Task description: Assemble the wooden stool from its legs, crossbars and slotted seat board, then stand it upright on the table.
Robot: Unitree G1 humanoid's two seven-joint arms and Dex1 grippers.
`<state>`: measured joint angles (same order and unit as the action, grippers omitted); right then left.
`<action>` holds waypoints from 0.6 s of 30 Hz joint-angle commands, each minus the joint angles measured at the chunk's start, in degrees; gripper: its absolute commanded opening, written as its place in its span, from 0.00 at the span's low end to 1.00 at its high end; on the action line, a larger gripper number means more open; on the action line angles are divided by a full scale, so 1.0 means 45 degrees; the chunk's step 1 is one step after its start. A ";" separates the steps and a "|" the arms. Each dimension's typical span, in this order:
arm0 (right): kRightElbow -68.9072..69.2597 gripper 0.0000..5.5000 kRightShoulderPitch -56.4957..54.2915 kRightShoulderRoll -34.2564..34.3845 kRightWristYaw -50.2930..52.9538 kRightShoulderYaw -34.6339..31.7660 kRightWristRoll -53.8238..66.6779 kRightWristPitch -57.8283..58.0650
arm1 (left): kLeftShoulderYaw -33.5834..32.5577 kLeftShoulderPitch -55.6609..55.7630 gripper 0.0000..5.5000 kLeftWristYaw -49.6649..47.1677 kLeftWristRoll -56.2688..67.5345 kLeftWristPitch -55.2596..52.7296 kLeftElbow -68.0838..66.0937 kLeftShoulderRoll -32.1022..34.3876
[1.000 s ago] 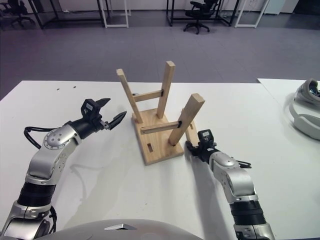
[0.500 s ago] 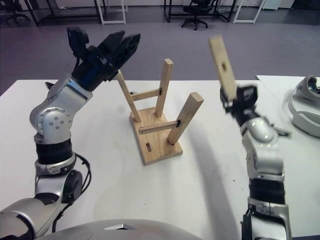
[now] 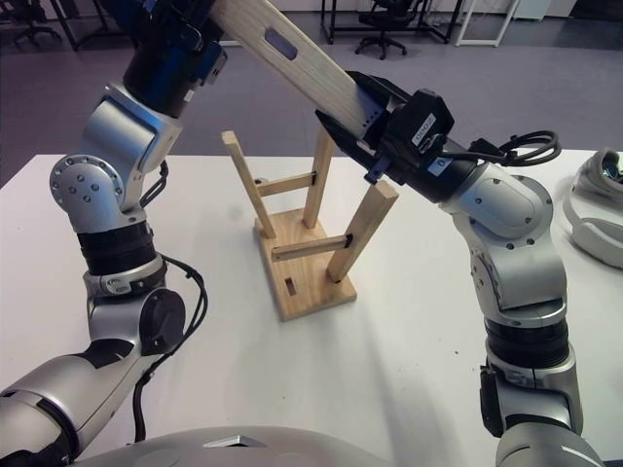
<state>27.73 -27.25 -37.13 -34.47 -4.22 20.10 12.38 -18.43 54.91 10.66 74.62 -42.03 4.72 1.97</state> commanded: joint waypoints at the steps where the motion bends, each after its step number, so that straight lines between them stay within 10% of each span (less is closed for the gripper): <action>1: 0.0160 0.38 -0.0111 0.0355 0.0150 0.0015 0.0224 0.0288 | 0.0224 -0.0139 0.39 0.0034 -0.0226 0.0128 0.0179 0.0260; 10: 0.0342 0.38 -0.0327 0.0901 0.0508 0.0086 0.0033 0.0491 | 0.0358 -0.0216 0.19 -0.0026 -0.0531 0.0462 0.0049 0.0432; 18: 0.0279 0.63 -0.0456 0.1779 0.2254 -0.2102 0.2610 0.2536 | -0.0957 -0.2164 0.19 -0.0717 -0.0205 -0.0316 0.1168 0.2664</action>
<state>30.12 -27.45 -29.98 -27.43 -9.21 27.84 20.19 -20.41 49.77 8.53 72.48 -41.11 7.86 9.97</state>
